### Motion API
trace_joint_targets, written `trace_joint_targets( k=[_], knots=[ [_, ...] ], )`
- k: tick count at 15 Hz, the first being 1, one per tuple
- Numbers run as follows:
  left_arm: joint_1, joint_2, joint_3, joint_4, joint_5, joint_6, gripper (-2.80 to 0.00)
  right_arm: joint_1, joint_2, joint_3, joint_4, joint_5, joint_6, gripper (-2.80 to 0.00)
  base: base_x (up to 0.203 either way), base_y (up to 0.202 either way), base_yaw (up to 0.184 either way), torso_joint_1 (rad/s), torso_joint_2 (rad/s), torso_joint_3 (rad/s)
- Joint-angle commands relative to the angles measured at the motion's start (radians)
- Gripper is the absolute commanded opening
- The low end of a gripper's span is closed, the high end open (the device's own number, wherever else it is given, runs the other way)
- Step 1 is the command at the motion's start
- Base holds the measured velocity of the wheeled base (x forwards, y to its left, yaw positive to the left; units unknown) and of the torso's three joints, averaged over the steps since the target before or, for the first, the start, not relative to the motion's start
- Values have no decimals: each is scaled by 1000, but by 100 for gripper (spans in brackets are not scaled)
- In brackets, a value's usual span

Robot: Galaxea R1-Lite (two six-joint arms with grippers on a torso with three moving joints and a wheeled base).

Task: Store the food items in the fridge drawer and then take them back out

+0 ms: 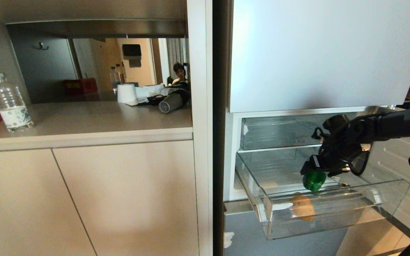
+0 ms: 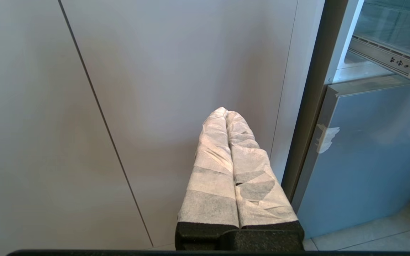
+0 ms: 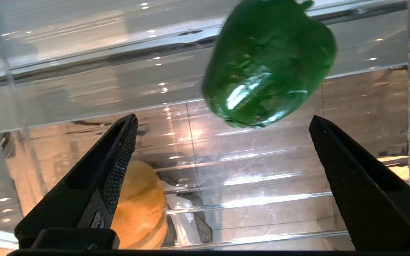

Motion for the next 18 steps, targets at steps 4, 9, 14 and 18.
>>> trace_joint_targets(
  k=[4, 9, 14, 18],
  knots=[
    [0, -2, 0, 0, 0, 0, -280, -1, 84, -54, -2, 1, 7, 0, 0, 0, 0, 0, 0, 0],
    [0, -2, 0, 0, 0, 0, -280, -1, 174, -132, -2, 1, 10, 0, 0, 0, 0, 0, 0, 0],
    [0, -2, 0, 0, 0, 0, -280, -6, 207, -158, -13, -21, 10, 0, 0, 0, 0, 0, 0, 0],
    [0, -2, 0, 0, 0, 0, -280, -7, 218, -169, -39, -45, 10, 0, 0, 0, 0, 0, 0, 0]
  ],
)
